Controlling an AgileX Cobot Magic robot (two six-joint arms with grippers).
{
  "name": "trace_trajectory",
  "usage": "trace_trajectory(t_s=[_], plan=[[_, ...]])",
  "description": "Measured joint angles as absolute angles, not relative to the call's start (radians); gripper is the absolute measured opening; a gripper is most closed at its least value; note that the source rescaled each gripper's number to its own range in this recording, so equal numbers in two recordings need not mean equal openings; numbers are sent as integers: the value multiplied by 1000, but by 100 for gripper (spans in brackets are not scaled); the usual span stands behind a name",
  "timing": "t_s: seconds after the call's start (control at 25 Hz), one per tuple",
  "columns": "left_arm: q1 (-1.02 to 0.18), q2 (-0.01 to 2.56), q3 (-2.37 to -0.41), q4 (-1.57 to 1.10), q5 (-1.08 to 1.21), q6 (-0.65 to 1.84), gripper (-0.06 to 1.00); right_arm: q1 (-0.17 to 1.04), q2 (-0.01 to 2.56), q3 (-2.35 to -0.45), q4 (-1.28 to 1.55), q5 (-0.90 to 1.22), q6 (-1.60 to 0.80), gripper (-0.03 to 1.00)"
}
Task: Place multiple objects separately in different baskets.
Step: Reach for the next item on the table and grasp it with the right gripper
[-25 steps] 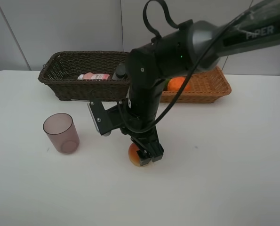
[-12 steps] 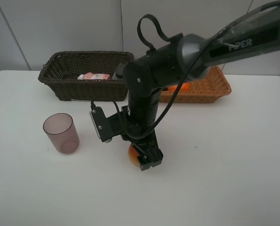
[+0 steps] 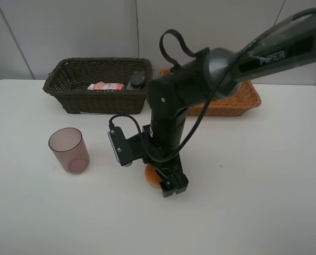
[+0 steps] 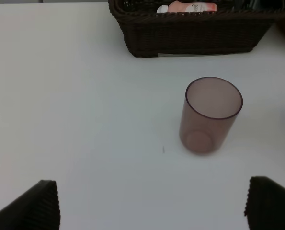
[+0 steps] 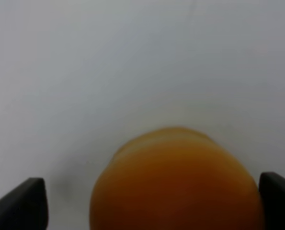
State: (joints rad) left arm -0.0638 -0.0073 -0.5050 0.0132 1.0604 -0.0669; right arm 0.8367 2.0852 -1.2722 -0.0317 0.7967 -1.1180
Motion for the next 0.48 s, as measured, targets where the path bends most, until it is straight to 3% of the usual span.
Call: trace_trajectory(t_s=[0.28, 0.36, 0.48], plan=[[-64, -7, -505, 13, 1060, -67, 100, 837, 2085, -1258, -32, 761, -1116, 90], [-64, -7, -505, 13, 1060, -67, 100, 837, 2085, -1258, -32, 759, -1116, 79], [-64, -7, -505, 13, 1060, -67, 100, 837, 2085, -1258, -35, 757, -1116, 53]])
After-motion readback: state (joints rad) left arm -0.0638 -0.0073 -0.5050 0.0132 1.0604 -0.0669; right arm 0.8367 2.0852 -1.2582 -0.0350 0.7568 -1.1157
